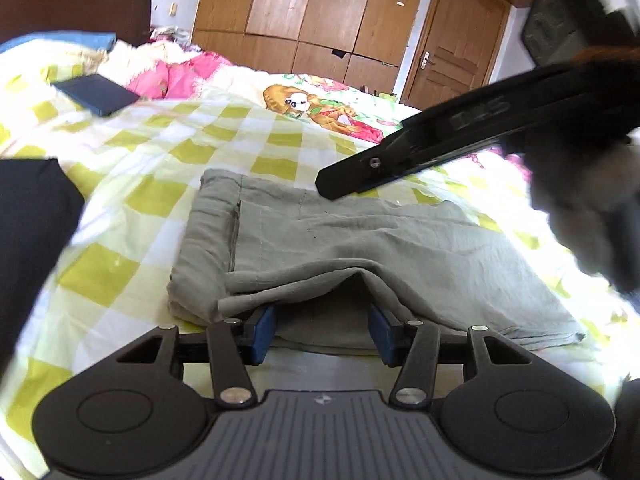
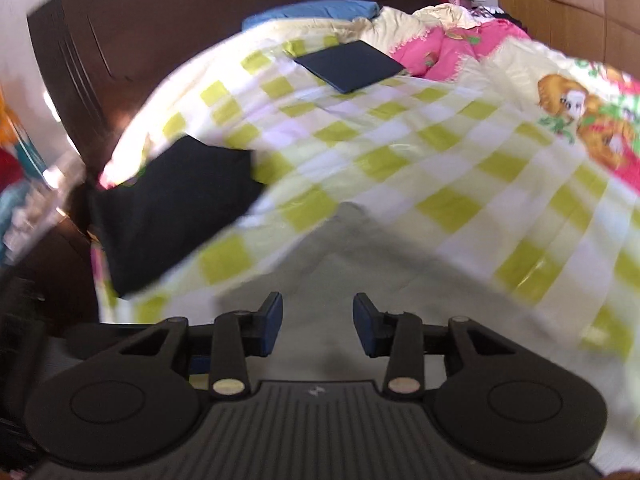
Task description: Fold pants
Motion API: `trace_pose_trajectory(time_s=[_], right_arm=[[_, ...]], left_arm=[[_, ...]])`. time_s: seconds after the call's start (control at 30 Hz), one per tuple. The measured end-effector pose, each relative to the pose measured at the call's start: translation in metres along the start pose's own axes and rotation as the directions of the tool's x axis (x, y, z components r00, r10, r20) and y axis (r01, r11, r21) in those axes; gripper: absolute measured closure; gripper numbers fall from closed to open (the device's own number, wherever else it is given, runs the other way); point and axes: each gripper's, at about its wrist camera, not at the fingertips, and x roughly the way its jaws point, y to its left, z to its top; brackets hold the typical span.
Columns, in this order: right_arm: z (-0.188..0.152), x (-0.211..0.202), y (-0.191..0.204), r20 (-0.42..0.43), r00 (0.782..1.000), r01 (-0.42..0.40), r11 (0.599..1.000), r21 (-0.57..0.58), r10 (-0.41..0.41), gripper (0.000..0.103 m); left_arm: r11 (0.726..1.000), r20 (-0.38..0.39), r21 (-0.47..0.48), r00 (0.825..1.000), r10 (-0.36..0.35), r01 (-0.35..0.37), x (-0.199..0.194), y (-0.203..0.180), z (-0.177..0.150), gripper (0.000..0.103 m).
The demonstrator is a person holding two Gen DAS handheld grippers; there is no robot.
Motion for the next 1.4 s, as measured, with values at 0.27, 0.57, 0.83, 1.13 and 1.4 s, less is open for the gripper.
trace_pose_trajectory(time_s=[0.27,0.57,0.83,1.13,1.4], right_arm=[[0.018,0.061,-0.033,-0.168,0.985,-0.062,0.993,-0.101,0.045,0.062],[0.019,0.096,-0.034,-0.254,0.953,-0.202,0.972,-0.117,0.167,0.056],[0.02,0.087,-0.029,-0.266,0.953,-0.179,0.978,-0.106,0.146,0.097],[0.022,0.061,-0.03,-0.171,0.973,-0.169,0.983,-0.066,0.156,0.099],[0.021,0.084,-0.034,-0.25,0.947,-0.226,0.971,-0.076,0.201,0.084]], left_arm=[[0.988,-0.042,-0.137,0.997,-0.07,0.064,0.0,0.007,-0.005,0.039],[0.974,0.01,-0.207,0.996,-0.091,0.091,-0.003,0.013,0.004,0.037],[0.948,-0.045,-0.307,0.994,-0.096,0.078,0.01,0.016,0.002,0.035],[0.958,-0.005,-0.285,1.0,0.029,-0.029,0.012,0.011,0.011,0.065],[0.919,-0.019,-0.393,1.0,0.017,-0.023,0.013,0.024,0.006,0.043]])
